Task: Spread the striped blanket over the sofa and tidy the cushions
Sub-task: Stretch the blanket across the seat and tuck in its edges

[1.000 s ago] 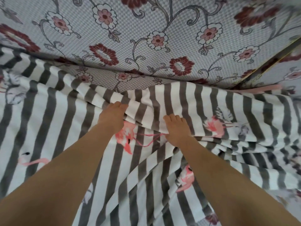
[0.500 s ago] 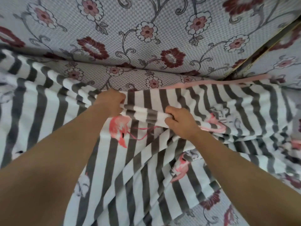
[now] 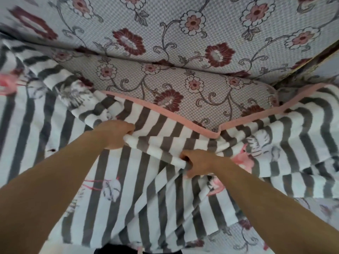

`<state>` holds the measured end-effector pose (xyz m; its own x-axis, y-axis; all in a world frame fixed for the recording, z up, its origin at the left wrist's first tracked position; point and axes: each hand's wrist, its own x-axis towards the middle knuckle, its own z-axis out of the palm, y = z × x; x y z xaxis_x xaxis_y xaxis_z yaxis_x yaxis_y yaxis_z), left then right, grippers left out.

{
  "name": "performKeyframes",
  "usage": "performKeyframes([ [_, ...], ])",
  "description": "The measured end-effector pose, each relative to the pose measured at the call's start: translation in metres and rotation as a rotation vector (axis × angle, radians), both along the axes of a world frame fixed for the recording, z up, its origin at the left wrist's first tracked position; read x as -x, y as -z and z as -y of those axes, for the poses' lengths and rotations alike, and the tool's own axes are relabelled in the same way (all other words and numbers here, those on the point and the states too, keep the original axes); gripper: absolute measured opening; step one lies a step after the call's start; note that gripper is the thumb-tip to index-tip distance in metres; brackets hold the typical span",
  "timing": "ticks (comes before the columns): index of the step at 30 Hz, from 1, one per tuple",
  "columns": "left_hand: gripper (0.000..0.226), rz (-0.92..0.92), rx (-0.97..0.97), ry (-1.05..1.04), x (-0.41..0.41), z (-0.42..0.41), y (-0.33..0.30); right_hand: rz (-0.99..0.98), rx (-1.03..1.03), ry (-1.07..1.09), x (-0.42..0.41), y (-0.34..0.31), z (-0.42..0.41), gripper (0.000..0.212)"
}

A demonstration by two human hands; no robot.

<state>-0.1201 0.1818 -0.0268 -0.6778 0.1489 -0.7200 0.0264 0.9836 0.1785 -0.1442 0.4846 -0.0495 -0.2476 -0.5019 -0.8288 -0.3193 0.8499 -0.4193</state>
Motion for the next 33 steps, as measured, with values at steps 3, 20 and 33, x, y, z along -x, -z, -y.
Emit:
performKeyframes([
  [3, 0.024, -0.103, -0.016, -0.008, 0.017, 0.006, -0.013, -0.48, 0.041, -0.053, 0.002, 0.002, -0.002, 0.032],
  [20, 0.02, -0.707, 0.187, -0.017, 0.166, 0.017, -0.121, 0.497, -0.115, 0.504, 0.155, -0.135, -0.067, 0.037],
  [33, 0.064, -0.455, -0.216, -0.32, 0.191, -0.016, 0.027, -0.882, -0.608, 0.586, 0.234, 0.007, -0.053, 0.03],
])
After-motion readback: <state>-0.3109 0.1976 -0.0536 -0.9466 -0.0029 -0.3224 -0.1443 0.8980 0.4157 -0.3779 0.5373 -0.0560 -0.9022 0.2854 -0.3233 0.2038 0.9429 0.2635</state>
